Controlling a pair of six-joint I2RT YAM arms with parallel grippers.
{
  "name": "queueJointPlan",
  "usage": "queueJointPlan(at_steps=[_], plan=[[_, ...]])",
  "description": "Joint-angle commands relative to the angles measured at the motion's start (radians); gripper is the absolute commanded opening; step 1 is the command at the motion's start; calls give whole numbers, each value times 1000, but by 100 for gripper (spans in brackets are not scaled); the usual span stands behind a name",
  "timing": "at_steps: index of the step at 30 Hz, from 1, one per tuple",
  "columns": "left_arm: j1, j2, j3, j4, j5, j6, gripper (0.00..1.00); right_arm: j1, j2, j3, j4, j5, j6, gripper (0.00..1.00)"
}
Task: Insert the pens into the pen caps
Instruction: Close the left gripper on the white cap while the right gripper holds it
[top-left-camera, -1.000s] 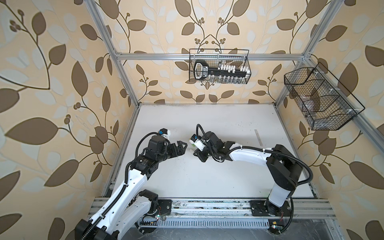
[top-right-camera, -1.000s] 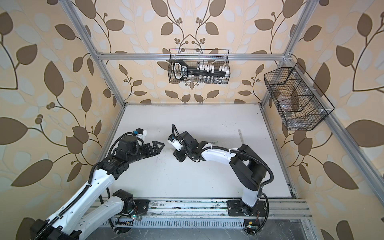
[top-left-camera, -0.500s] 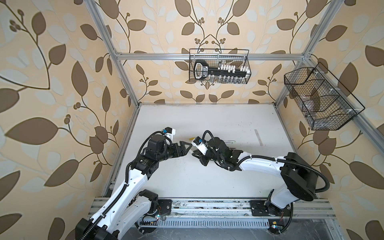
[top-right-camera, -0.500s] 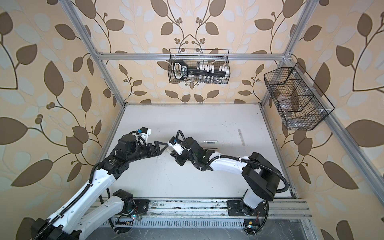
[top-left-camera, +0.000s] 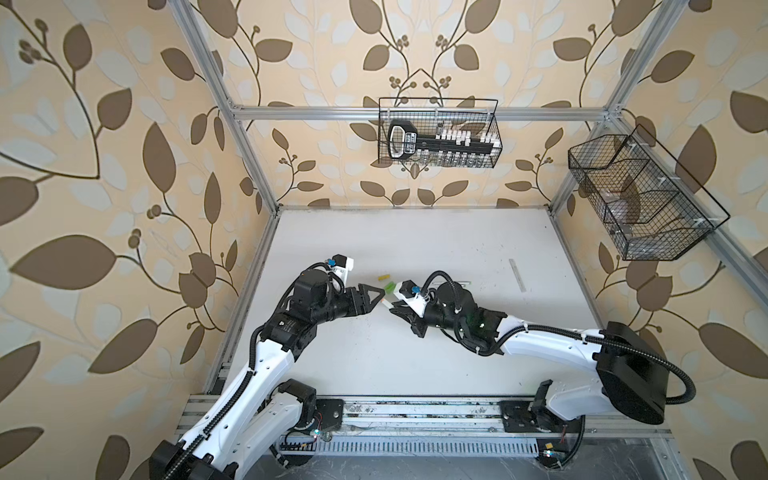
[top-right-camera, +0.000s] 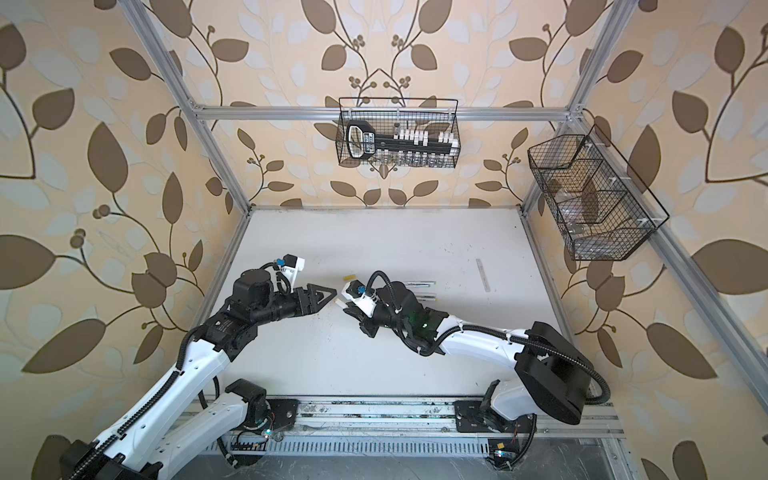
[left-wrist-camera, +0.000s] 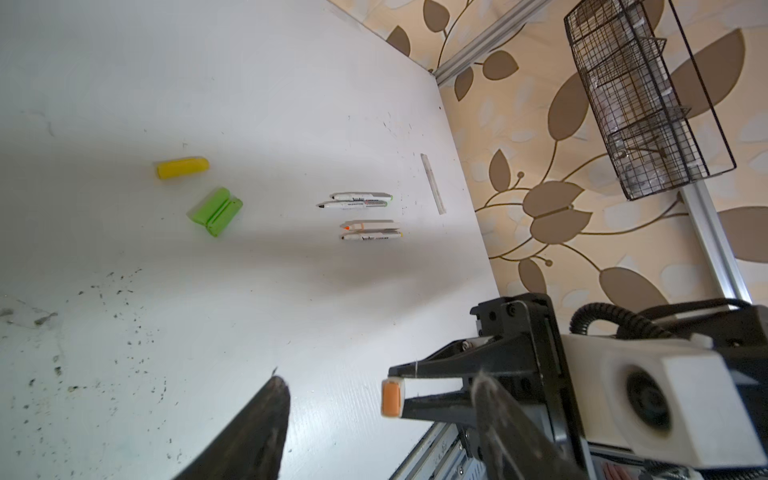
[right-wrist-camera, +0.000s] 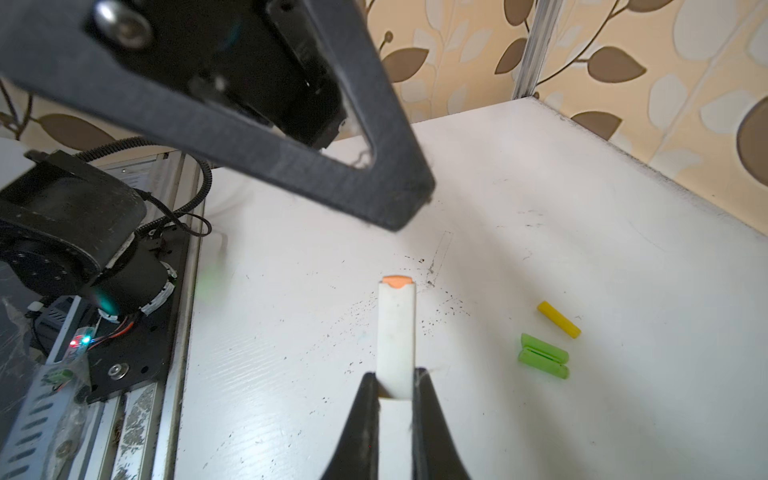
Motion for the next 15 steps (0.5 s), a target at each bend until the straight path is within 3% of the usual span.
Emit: queueJointPlan(at_steps=[1,12,15], plan=[[7,24,-10,63,88,2,62,23,-16,3,18,61,-25,11],[7,54,-13,76,114,-1,31,67,-8,42,3,199,2,11],[7,59,-14,82,119,-4,28,79,0,56,3,231,14,11]])
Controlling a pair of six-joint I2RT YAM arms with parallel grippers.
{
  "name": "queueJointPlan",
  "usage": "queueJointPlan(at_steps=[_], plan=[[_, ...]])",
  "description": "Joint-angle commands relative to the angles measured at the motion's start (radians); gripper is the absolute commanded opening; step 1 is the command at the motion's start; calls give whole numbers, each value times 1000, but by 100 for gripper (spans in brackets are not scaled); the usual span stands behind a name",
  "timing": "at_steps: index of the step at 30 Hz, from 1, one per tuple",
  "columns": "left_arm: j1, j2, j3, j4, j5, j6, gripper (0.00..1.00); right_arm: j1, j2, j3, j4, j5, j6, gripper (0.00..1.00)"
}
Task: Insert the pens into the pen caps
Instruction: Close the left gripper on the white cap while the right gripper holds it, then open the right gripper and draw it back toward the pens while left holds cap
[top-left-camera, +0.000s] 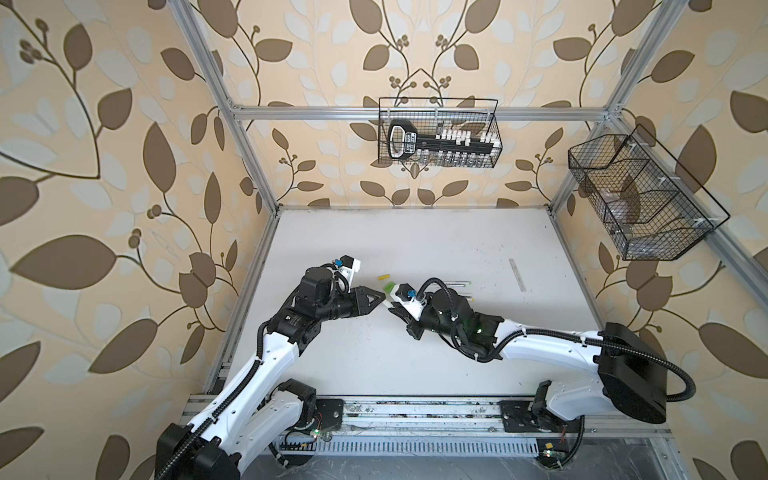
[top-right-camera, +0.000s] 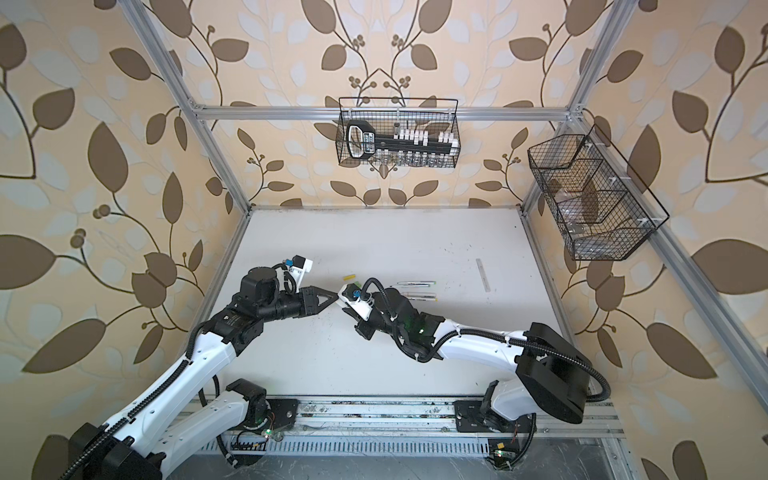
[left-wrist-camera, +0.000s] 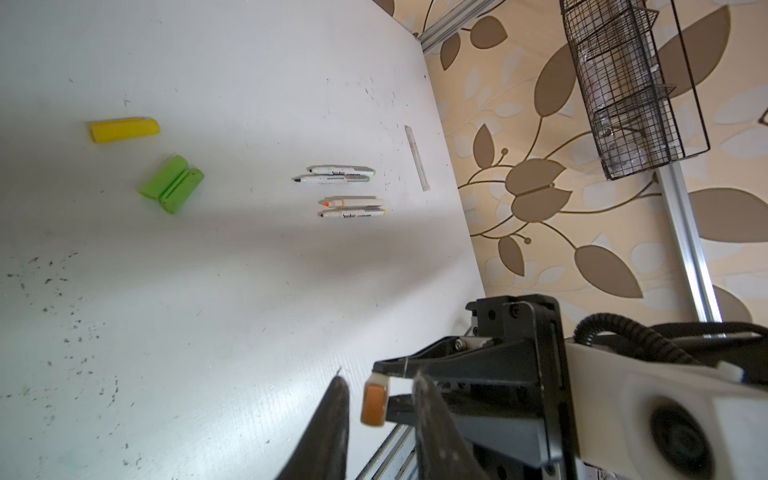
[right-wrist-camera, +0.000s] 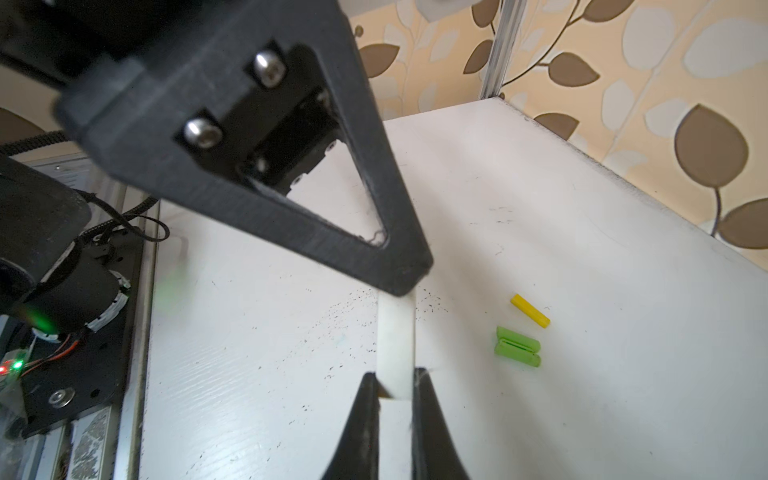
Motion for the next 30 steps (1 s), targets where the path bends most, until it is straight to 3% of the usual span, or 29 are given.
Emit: queueJointPlan(at_steps=[1,6,17,20,25,30], plan=[[7,5,-6,39,32,9,28,14,5,55,2,57,15,11],[7,14,-4,42,32,12,25,30,15,72,5,79,25,11],[7,-32,2,7,-45,32,0,43,21,86,-15,99,27,12],[8,-38,6,-6,-65,39,0,43,19,90,-26,106,32,14],[15,-58,36,-70,-99,70,0,-17,17,121,-138,34,50,26],[30,-45,114,-175,-47,121,0,-167,-25,116,-285,-117,52,42]])
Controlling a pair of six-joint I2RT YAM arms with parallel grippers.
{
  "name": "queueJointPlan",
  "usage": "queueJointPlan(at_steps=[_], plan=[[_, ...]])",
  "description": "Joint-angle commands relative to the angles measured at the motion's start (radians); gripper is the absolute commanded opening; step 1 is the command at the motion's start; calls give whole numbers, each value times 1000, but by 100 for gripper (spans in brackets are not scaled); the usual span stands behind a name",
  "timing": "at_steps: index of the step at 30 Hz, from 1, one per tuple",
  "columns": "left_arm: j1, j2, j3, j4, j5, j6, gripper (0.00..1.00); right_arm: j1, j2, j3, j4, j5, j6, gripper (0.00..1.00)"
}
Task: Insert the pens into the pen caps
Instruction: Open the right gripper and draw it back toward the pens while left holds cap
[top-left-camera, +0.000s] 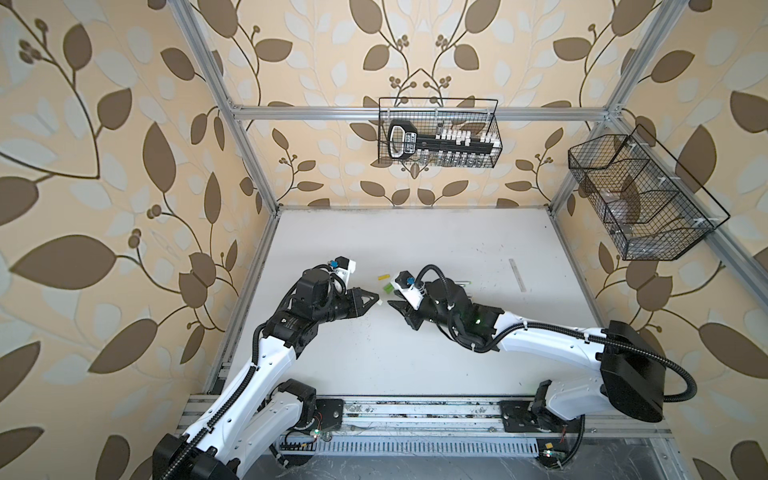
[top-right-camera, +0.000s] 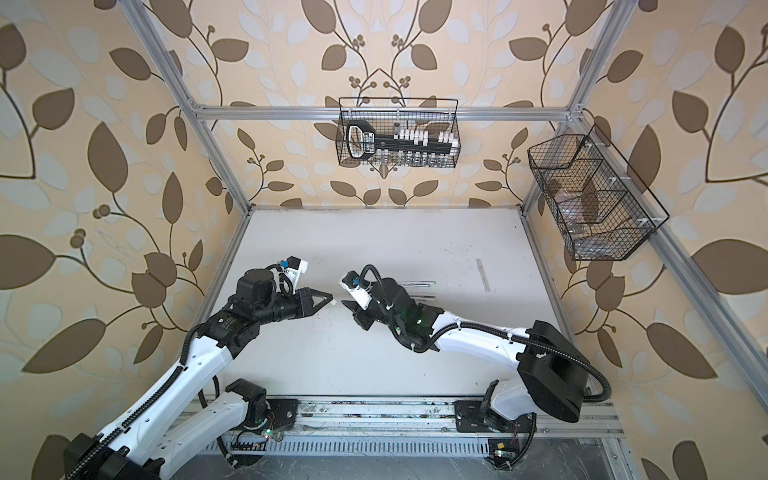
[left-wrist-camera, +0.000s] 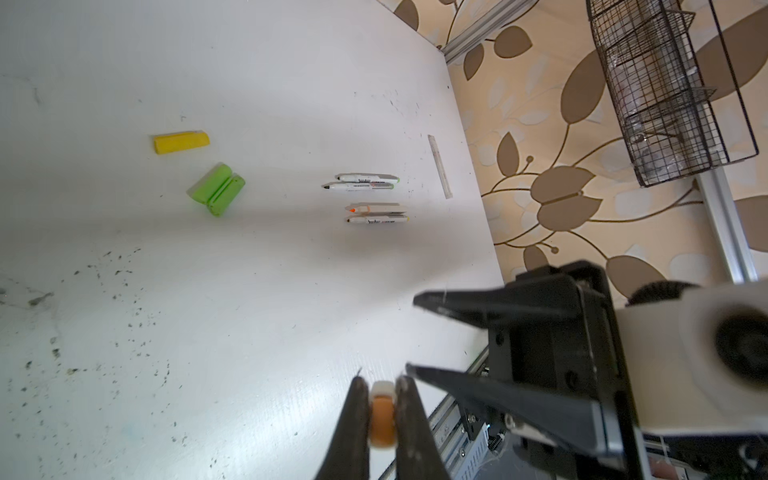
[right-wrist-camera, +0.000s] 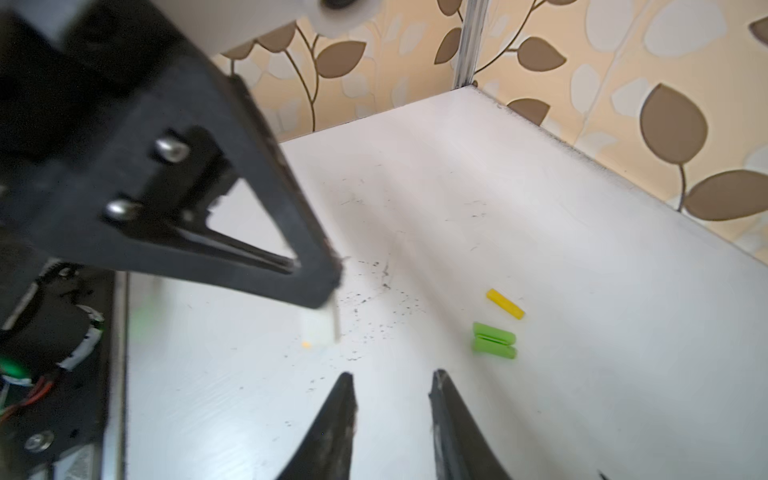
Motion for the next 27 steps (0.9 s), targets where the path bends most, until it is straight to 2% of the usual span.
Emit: queueJointPlan(at_steps=[1,4,8,12,16,21,27], plan=[[20,3,90,-61,57,62,0,-91,-41,19,-149,-116,3,45],[37,42,121,-84,159,80,0,-187,-35,46,-251,-163,5,55],[51,98,161,-148,251,145,0,-305,31,127,-421,-123,4,61],[52,116,191,-236,262,221,0,-403,149,220,-574,-78,-5,61],[52,112,210,-308,255,276,0,-450,250,312,-697,-20,-62,62],[54,104,200,-321,238,286,0,-480,354,433,-809,33,-125,62],[65,113,204,-326,231,293,0,-514,441,524,-877,66,-144,55]])
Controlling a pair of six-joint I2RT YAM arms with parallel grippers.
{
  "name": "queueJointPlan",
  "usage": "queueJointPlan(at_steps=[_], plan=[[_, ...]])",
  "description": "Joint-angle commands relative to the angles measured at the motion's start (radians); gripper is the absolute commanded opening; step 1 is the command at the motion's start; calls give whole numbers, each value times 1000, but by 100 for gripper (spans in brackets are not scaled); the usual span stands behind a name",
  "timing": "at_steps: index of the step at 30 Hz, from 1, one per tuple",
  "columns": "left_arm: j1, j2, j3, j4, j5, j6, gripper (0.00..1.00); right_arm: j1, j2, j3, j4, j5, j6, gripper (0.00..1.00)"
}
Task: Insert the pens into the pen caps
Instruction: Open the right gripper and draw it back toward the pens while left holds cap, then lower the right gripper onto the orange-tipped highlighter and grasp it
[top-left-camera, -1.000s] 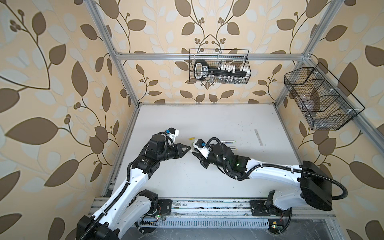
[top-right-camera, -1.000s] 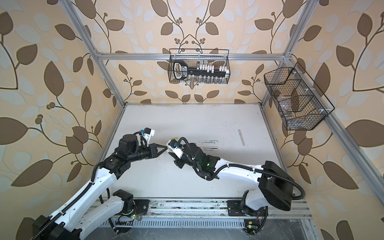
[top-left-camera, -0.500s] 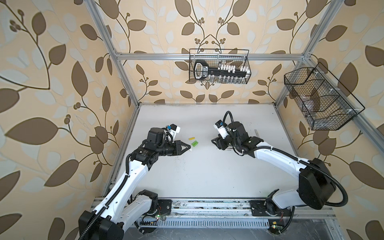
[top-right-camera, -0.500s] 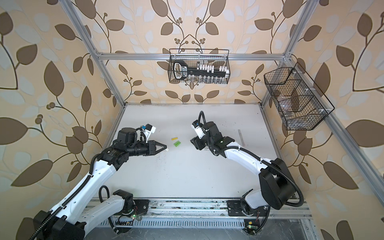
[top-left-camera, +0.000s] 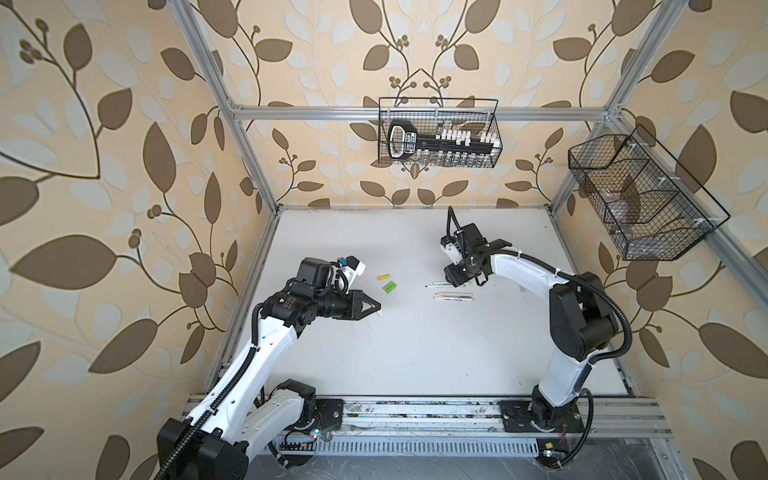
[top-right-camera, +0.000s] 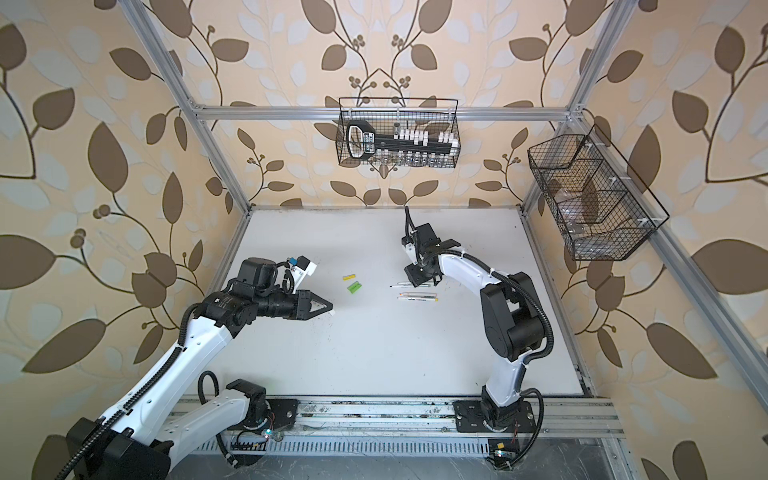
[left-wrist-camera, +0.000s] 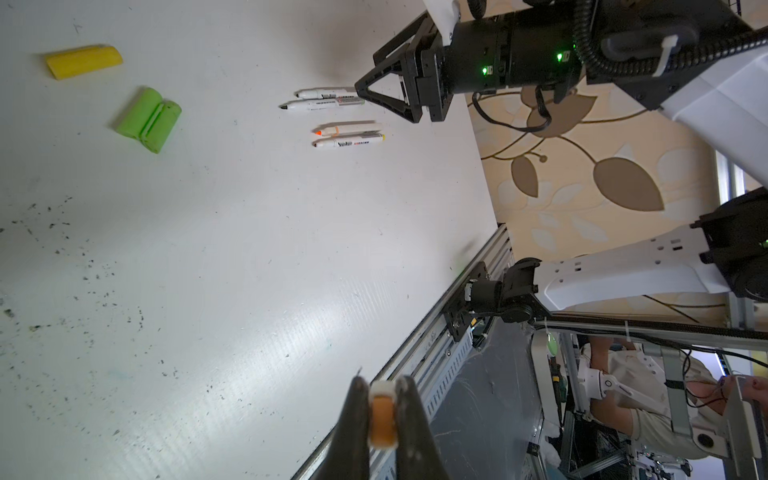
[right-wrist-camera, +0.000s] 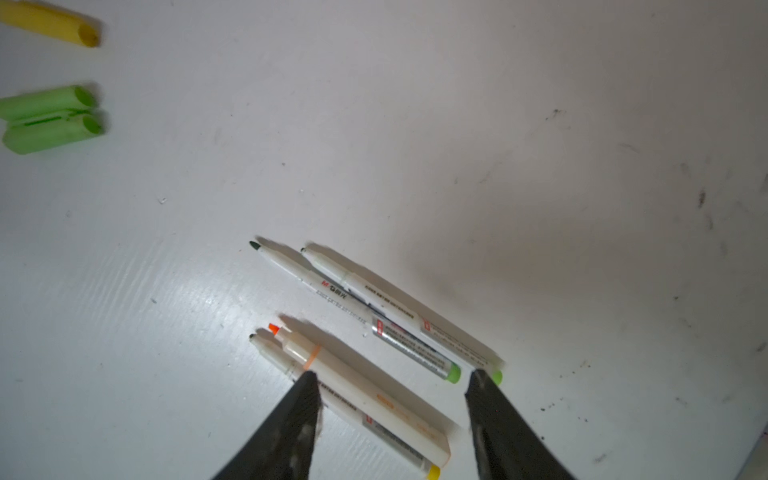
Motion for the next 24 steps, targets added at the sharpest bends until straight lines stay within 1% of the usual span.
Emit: queueJointPlan(at_steps=[1,4,10,14,18,24], plan=[[18,-5,37,-20,19,34,0,-17,50,58,-95,48,-41,54],[30,-2,38,-19,21,36,0,-25,83,83,-121,84,-54,51],[49,6,37,-16,37,34,0,-50,116,104,-149,111,-68,49],[54,10,36,-14,37,34,0,-53,98,82,-150,87,-74,48],[63,22,41,-11,41,34,0,-38,64,38,-134,39,-81,47],[72,41,41,0,58,28,0,-13,50,-9,-130,24,-96,44]])
